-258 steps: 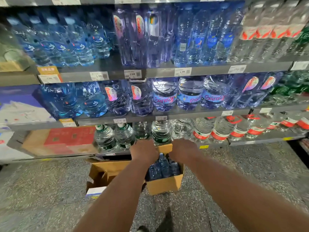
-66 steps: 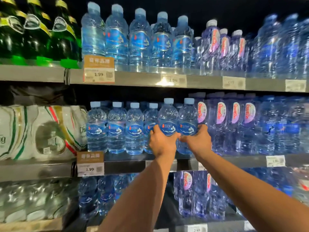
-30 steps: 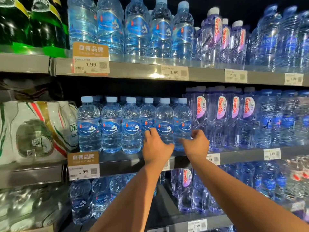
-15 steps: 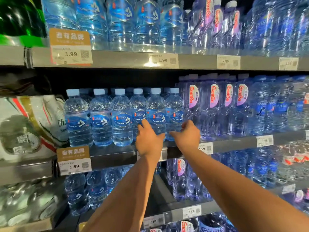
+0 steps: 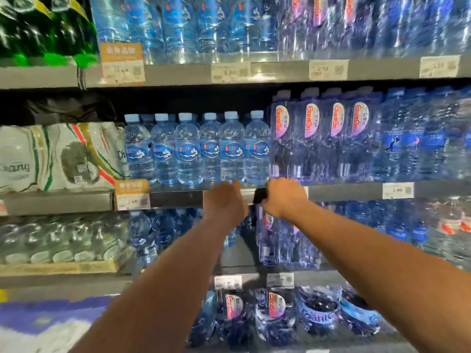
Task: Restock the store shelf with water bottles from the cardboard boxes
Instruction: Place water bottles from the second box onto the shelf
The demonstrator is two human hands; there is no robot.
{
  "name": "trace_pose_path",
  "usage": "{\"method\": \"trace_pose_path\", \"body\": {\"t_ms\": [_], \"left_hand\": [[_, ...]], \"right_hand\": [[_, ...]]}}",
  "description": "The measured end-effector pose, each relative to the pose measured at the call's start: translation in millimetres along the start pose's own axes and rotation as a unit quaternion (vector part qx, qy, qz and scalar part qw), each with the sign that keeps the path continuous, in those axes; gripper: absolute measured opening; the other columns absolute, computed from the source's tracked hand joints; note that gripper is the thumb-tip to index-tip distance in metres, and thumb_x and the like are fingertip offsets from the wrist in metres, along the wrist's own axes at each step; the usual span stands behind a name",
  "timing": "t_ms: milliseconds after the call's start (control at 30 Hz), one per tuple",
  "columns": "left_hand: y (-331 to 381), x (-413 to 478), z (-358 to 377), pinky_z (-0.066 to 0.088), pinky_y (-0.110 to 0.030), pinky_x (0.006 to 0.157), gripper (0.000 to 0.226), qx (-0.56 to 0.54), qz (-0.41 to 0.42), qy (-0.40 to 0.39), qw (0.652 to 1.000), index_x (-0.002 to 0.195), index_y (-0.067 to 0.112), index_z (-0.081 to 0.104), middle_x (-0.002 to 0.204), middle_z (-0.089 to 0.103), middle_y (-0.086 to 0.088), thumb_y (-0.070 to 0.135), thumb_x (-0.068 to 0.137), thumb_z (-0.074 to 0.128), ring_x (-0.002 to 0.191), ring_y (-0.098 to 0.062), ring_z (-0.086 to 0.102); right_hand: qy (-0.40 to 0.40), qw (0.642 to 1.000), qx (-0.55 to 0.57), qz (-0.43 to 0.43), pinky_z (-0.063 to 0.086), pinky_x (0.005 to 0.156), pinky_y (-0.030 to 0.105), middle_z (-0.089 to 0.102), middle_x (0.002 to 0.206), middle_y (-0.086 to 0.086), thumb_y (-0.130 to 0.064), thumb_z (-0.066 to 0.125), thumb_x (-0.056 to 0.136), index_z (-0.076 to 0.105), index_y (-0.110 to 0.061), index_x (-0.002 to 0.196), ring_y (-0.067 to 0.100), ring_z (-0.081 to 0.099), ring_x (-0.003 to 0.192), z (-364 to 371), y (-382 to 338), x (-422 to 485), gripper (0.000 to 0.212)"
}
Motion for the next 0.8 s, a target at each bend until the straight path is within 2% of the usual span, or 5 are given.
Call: {"method": "trace_pose_path", "body": {"t_ms": [133, 233, 367, 600, 800], "left_hand": [[0.8, -41.7, 16.4, 0.045, -0.035, 0.081, 0.047, 0.002, -0.029, -0.07, 0.997, 0.128, 0.015, 0.046, 0.121, 0.057, -0.009, 0.033, 0.086, 0.055, 0.112, -0.029, 0.057], [0.5, -69.7, 24.2, 0.043, -0.034, 0.077, 0.042, 0.016, -0.029, -0.119, 0.992, 0.123, 0.016, 0.05, 0.119, 0.059, -0.007, 0.037, 0.087, 0.054, 0.109, -0.029, 0.057], [3.8, -109.8, 20.4, 0.038, -0.033, 0.074, 0.032, 0.006, -0.024, -0.13, 0.991, 0.115, 0.015, 0.053, 0.113, 0.061, -0.005, 0.032, 0.087, 0.054, 0.106, -0.027, 0.058], [24.6, -196.6, 35.9, 0.044, -0.035, 0.074, 0.03, 0.007, 0.01, -0.196, 0.98, 0.111, 0.013, 0.06, 0.11, 0.065, -0.008, 0.028, 0.087, 0.051, 0.099, -0.028, 0.062], [55.3, -241.6, 41.7, 0.045, -0.032, 0.078, 0.031, 0.001, 0.038, -0.184, 0.982, 0.116, 0.016, 0.057, 0.116, 0.064, -0.006, 0.03, 0.088, 0.053, 0.107, -0.028, 0.06]], "right_hand": [[-0.044, 0.999, 0.008, -0.009, 0.048, 0.077, 0.033, 0.065, 0.109, 0.011, -0.028, 0.057, 0.084, 0.064, -0.013, 0.106, 0.032, 0.062, 0.1, 18.0, 2.8, -32.1, 0.027], [-0.073, 0.997, 0.012, -0.005, 0.044, 0.074, 0.033, 0.064, 0.112, 0.011, -0.024, 0.054, 0.085, 0.063, -0.011, 0.107, 0.032, 0.061, 0.103, 28.3, -1.2, -56.2, 0.027], [-0.114, 0.993, 0.013, -0.005, 0.042, 0.066, 0.031, 0.065, 0.103, 0.008, -0.023, 0.054, 0.084, 0.061, -0.013, 0.089, 0.03, 0.061, 0.087, 38.7, -14.8, -97.7, 0.013], [-0.184, 0.983, -0.011, 0.011, 0.043, 0.07, 0.032, 0.064, 0.108, 0.004, -0.032, 0.057, 0.086, 0.059, -0.016, 0.101, 0.027, 0.061, 0.091, 61.6, -25.0, -190.2, 0.022], [-0.197, 0.979, -0.025, 0.037, 0.044, 0.072, 0.032, 0.064, 0.114, 0.006, -0.033, 0.054, 0.086, 0.063, -0.014, 0.111, 0.027, 0.062, 0.103, 70.9, -4.5, -250.0, 0.032]]}}
Point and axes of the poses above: each hand's wrist, its own x-axis towards the middle knuckle, its own z-axis out of the palm, y = z × x, the point moved 8 cm from there along x, towards the middle knuckle
